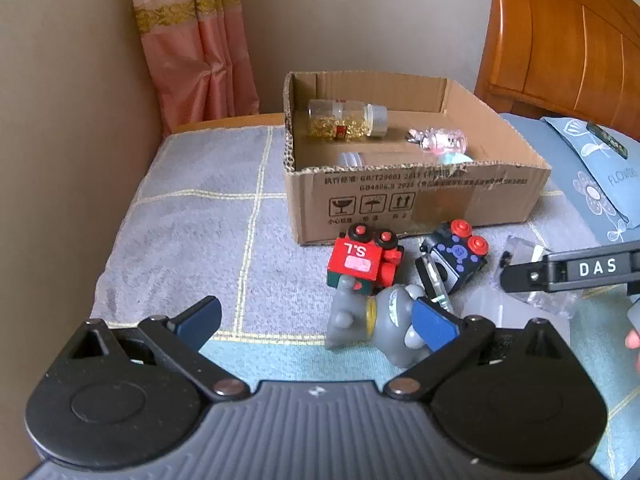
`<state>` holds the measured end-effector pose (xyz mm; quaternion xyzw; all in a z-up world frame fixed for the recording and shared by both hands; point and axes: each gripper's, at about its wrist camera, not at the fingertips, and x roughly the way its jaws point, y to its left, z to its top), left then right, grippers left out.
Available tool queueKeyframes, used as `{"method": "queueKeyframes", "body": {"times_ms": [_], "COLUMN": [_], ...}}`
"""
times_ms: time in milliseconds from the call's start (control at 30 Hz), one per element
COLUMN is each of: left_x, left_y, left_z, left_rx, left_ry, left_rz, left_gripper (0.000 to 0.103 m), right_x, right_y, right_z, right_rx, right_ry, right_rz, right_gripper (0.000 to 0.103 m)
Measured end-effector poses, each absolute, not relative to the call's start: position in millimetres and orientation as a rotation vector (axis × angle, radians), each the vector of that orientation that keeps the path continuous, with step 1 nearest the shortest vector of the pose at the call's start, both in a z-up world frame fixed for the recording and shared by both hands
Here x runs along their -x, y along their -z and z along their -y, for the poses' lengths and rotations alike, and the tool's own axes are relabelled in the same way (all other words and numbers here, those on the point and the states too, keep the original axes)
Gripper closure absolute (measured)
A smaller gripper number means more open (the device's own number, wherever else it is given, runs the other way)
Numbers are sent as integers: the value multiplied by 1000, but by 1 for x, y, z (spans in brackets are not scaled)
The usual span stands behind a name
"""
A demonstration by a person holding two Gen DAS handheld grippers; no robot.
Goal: Organize rigid objects
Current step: 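Move both tools back toward the clear cup and toy figures, then grasp the clear cup with the right tool while the left tool grasps the grey elephant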
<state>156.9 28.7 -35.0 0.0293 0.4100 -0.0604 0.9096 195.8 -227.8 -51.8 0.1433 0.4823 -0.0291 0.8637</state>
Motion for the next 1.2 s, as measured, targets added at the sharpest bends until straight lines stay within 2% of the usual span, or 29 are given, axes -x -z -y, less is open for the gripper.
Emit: {"method": "queueKeyframes", "body": {"times_ms": [233, 567, 933, 1200], "left_x": [-159, -163, -173, -170], "left_y": [37, 43, 62, 67], "left_z": [-31, -29, -16, -34], "left_rx": [-35, -8, -31, -20], "left_ry": [130, 169, 221, 241], "left_rz": [-854, -874, -927, -932], "left_gripper": [2, 2, 2, 1], "right_x": [-188, -185, -180, -178], "right_y": [65, 76, 77, 77], "right_z": [251, 249, 248, 249], "right_rx": [-279, -103, -55, -50], "right_ry": [139, 157, 140, 126], "right_rz": [-1041, -983, -945, -932], "right_gripper": [0, 0, 0, 0]}}
